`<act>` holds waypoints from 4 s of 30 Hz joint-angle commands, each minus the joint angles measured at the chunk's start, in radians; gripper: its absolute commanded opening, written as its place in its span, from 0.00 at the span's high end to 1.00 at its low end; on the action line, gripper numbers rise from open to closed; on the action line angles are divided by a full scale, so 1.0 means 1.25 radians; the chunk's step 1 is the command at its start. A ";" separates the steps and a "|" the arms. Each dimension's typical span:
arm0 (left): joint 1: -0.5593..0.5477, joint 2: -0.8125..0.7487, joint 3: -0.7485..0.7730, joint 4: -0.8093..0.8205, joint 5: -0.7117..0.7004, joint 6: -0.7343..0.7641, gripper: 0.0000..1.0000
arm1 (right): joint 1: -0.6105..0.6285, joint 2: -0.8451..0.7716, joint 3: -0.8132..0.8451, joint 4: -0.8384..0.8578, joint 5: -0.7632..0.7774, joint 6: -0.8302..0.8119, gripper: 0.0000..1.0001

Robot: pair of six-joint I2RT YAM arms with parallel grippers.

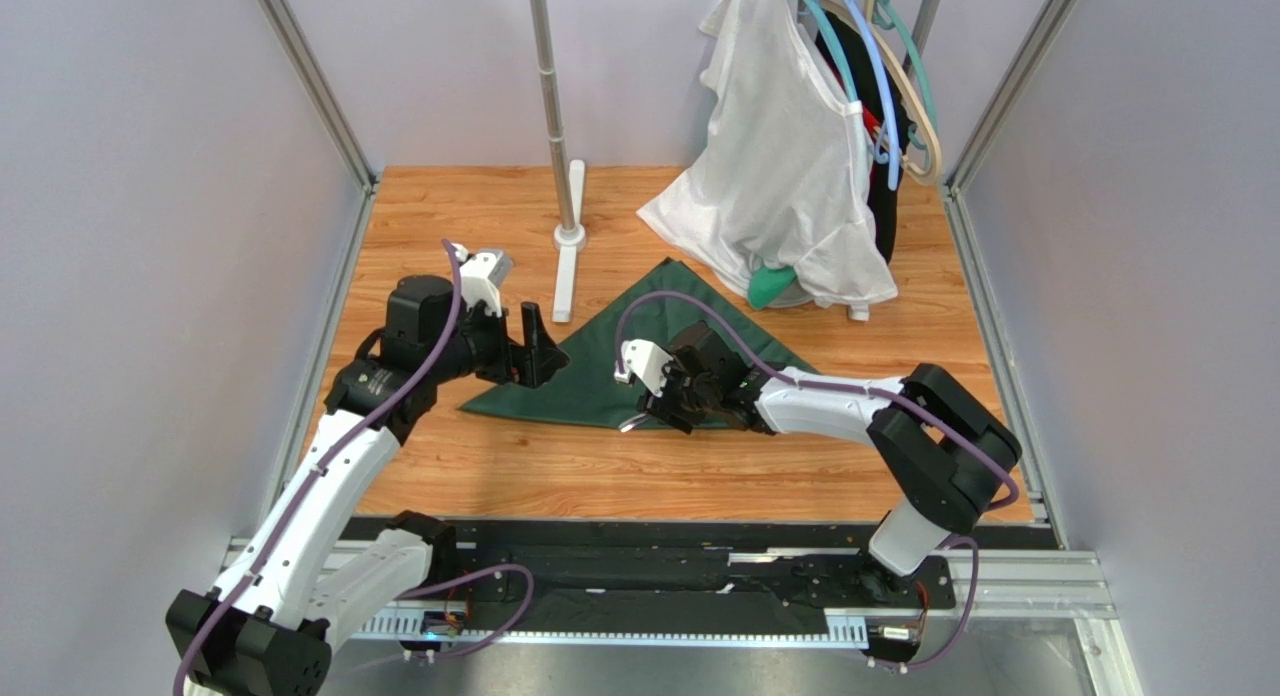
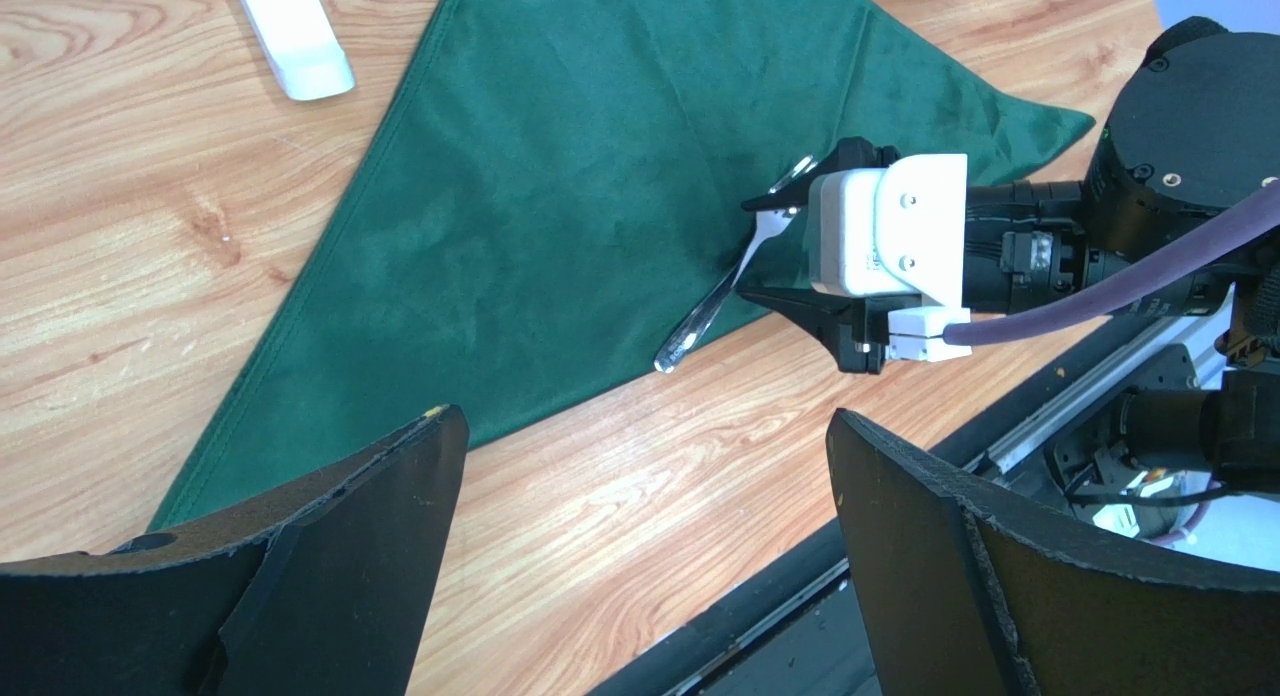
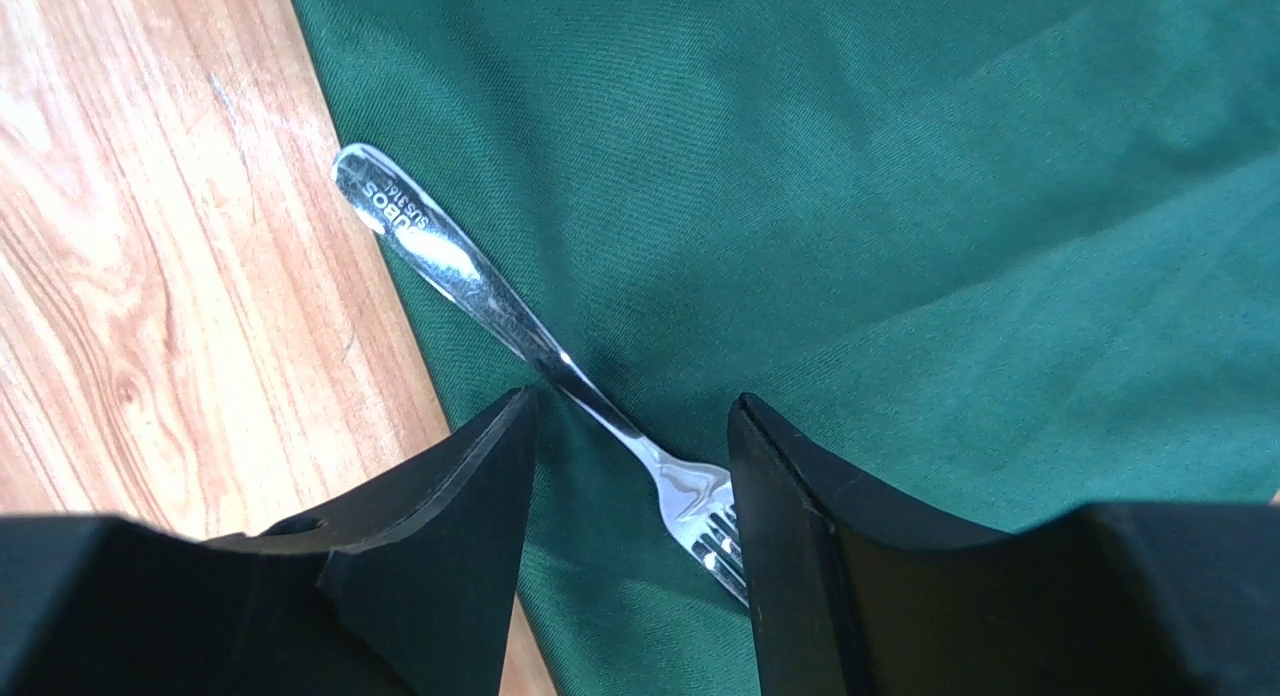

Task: Fold the napkin, place the utensils inside, and roll it up
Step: Place the utensil onto the napkin

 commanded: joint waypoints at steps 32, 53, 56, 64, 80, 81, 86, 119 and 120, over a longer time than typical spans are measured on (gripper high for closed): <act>0.023 -0.007 -0.015 0.018 0.044 0.000 0.01 | 0.007 0.022 0.037 0.013 -0.003 -0.024 0.48; 0.025 -0.015 -0.022 0.018 0.049 -0.005 0.01 | 0.004 0.064 0.086 0.026 -0.057 -0.034 0.55; 0.025 -0.017 -0.022 0.018 0.051 -0.005 0.01 | 0.005 0.076 0.098 0.014 -0.073 -0.041 0.54; 0.025 -0.020 -0.024 0.018 0.049 -0.006 0.01 | 0.001 0.103 0.111 -0.002 -0.089 -0.044 0.52; 0.025 -0.020 -0.025 0.019 0.055 -0.007 0.01 | -0.017 0.071 0.094 -0.023 -0.069 0.009 0.69; 0.025 -0.021 -0.025 0.019 0.055 -0.007 0.01 | -0.017 0.069 0.090 -0.025 -0.063 0.014 0.69; 0.025 -0.019 -0.025 0.020 0.058 -0.009 0.01 | -0.017 0.033 0.075 -0.030 -0.052 0.029 0.73; 0.025 -0.040 -0.031 0.018 0.048 -0.013 0.01 | -0.035 0.068 0.217 -0.212 0.326 0.669 0.70; 0.025 -0.039 -0.031 0.019 0.048 -0.013 0.01 | -0.036 0.060 0.207 -0.218 0.335 0.688 0.70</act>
